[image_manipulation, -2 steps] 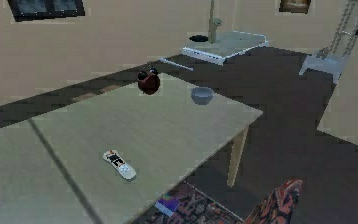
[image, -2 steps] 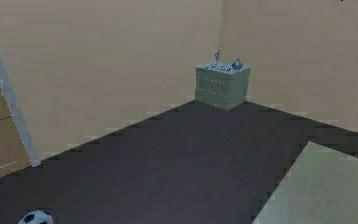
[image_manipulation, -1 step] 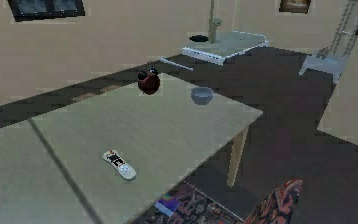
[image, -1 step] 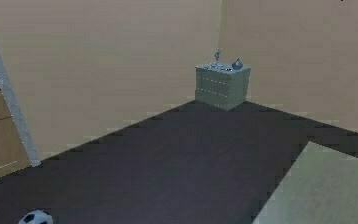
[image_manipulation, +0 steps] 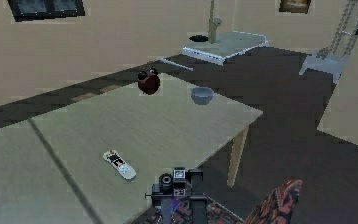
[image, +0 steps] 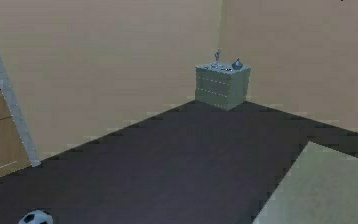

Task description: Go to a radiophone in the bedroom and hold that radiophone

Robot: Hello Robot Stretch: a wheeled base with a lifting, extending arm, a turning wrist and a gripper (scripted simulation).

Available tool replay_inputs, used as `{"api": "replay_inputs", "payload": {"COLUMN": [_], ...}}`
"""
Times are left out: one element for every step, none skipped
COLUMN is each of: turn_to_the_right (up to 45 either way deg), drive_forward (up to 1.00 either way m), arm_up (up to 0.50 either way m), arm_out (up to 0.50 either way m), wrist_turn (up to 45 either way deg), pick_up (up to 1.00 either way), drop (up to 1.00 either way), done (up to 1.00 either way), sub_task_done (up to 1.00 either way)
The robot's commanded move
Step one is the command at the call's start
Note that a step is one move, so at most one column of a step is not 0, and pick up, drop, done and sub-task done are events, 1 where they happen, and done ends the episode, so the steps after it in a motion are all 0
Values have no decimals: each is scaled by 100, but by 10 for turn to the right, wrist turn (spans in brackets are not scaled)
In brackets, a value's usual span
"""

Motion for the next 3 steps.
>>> {"api": "replay_inputs", "payload": {"turn_to_the_right": [0, 0, 0], "drive_forward": [0, 0, 0], "arm_up": [0, 0, 0], "arm_out": [0, 0, 0], "wrist_turn": [450, 450, 450], "pick_up": [0, 0, 0], "drop": [0, 0, 0], "done": [0, 0, 0], "sub_task_done": [0, 0, 0]}}
